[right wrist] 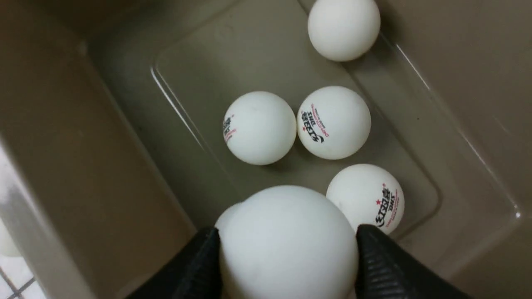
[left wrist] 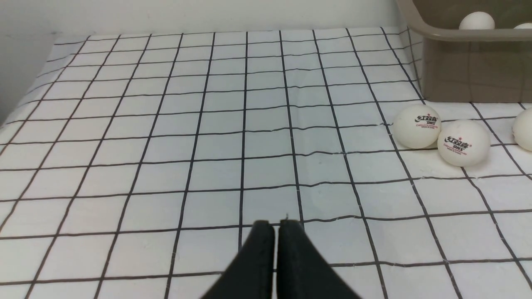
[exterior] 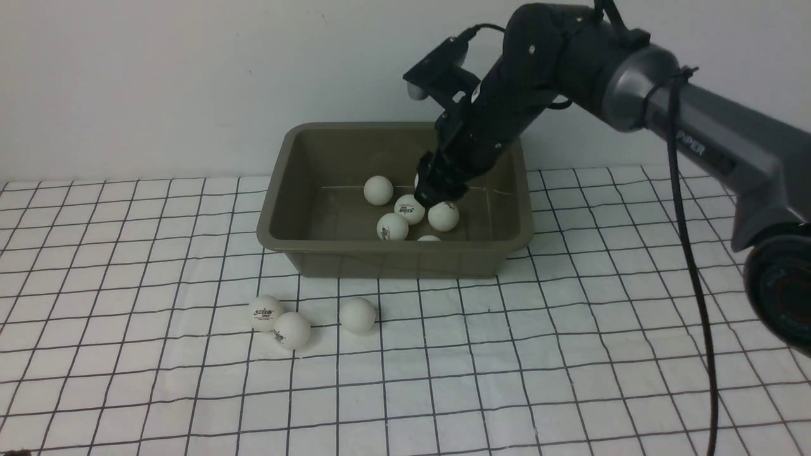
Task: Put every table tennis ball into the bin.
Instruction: Use the right arm to put the table tennis ball into the box, then use the left arm to clamp the table tennis ball closest to it
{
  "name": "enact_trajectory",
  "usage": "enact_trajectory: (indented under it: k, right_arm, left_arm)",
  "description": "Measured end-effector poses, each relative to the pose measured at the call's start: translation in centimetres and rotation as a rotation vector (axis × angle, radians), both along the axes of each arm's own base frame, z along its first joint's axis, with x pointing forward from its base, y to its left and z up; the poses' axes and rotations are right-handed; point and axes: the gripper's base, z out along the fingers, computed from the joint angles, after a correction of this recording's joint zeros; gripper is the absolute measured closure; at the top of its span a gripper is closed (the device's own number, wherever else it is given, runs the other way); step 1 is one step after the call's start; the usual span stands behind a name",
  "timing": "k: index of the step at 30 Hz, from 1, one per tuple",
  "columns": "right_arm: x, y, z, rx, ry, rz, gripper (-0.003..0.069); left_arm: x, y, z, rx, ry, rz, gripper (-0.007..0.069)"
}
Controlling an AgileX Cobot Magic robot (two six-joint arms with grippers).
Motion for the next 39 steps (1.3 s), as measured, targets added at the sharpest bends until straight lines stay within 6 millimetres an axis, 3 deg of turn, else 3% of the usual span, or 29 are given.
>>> enact_trajectory:
  k: [8,14,16,19,20,21,22,23,26,27,28,29,35,39]
  right_arm:
    - [0.1,0.0,-0.2,0.006,0.011,-0.022,0.0166]
    - [-0.1,-0.3,0.7,-0.013,-0.016,-0.021,0.0165]
    - [-0.8,-1.0,3.7,-0.038,-0.078,-0.015,0.0228]
    - [-1.4,-1.6,5.8,-0.052,-0.125,-0.011,0.0304]
    - [-2.4,-2.4,9.0,-0.049,-0.187,-0.013,0.0399]
    - [-2.4,-2.4,9.0,-0.049,-0.187,-0.013,0.0399]
    - [-3.4,-3.4,11.7,-0.035,-0.235,-0.023,0.0498]
    - [-4.3,-4.2,13.8,-0.021,-0.267,-0.033,0.0550]
    - [-7.2,-7.6,19.2,0.005,-0.336,-0.076,0.0656]
    - [-7.5,-8.0,19.7,0.007,-0.343,-0.082,0.0658]
    - [-8.9,-9.7,21.8,0.014,-0.377,-0.111,0.0669]
    - [-9.0,-10.0,22.1,0.014,-0.382,-0.115,0.0669]
    - [-13.2,-14.5,27.2,0.091,-0.470,-0.262,0.0673]
    - [-15.1,-15.5,27.6,0.112,-0.450,-0.308,0.0673]
  left_arm:
    - [0.0,0.0,0.0,0.000,0.000,0.000,0.0629]
    - [0.0,0.0,0.0,0.000,0.000,0.000,0.0629]
    - [0.0,0.0,0.0,0.000,0.000,0.000,0.0629]
    - [0.0,0.0,0.0,0.000,0.000,0.000,0.0629]
    - [0.0,0.0,0.0,0.000,0.000,0.000,0.0629]
    - [0.0,0.0,0.0,0.000,0.000,0.000,0.0629]
    - [0.0,0.0,0.0,0.000,0.000,0.000,0.0629]
    - [0.0,0.0,0.0,0.000,0.000,0.000,0.0629]
    - [0.0,-0.2,0.1,-0.069,-0.017,0.000,0.0629]
    - [0.1,-0.2,0.1,-0.069,-0.020,0.001,0.0629]
    - [0.2,-0.4,0.5,-0.213,-0.069,0.009,0.0629]
    - [0.2,-0.4,0.6,-0.231,-0.081,0.012,0.0629]
    - [0.4,-0.8,2.3,-0.864,-0.251,0.066,0.0629]
    - [0.4,-0.5,3.0,-1.157,-0.327,0.110,0.0629]
